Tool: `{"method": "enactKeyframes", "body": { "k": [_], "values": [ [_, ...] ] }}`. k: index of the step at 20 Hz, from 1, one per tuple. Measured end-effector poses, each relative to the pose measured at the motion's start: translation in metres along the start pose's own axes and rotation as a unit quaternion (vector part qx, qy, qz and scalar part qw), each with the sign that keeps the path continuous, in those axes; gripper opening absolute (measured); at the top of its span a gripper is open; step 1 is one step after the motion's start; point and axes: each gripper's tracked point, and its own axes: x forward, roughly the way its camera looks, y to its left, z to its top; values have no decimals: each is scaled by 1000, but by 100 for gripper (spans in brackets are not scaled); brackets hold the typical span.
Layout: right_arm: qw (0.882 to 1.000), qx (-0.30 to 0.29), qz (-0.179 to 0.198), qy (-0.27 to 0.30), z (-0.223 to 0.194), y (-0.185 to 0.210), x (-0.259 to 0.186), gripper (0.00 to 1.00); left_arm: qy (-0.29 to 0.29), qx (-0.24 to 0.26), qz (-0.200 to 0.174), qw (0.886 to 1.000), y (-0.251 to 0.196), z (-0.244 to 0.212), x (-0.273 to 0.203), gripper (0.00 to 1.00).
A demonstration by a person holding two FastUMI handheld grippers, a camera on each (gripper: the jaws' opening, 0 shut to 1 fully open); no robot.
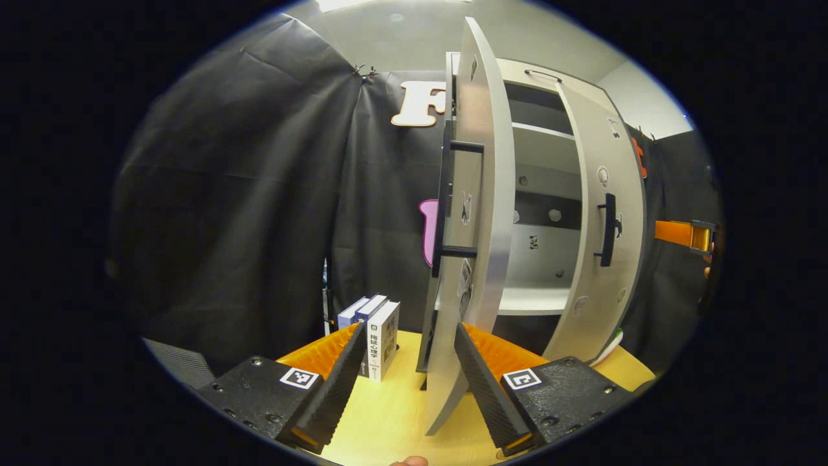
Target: Grasp the bottle in the cabinet with the left hand and place it on the coaster, then close the right door with the right hand and the left door with the left hand.
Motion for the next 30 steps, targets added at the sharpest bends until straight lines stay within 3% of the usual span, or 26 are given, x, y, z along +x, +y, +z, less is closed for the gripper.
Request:
{"method": "enactKeyframes", "body": {
  "k": [7, 8, 9, 10, 15, 16, 17, 30],
  "values": [
    [1000, -1, -14, 0, -1, -15, -8, 96, 4, 2, -28, 1000, -29, -3, 3, 88],
    [1000, -1, -15, 0, 0, -16, -9, 96, 3, 6, -31, 1000, -31, -2, 3, 92],
    [1000, -2, -16, -1, 0, -17, -11, 96, 3, 9, -33, 999, -34, -3, 3, 84],
    [1000, -2, -17, -2, 0, -18, -11, 96, 3, 8, -35, 999, -36, -3, 4, 88],
    [1000, -3, -21, -2, 1, -21, -14, 96, 6, -1, -48, 999, -49, -4, 6, 88],
    [1000, -2, -22, -2, 0, -22, -15, 96, 7, 1, -51, 999, -52, -4, 7, 84],
    [1000, -1, -23, -2, 0, -24, -14, 96, 7, 2, -54, 999, -55, -5, 8, 88],
    [999, 1, -43, 1, -4, -43, -20, 96, 6, 1, -101, 995, -100, -4, 14, 88]
  ]
}}
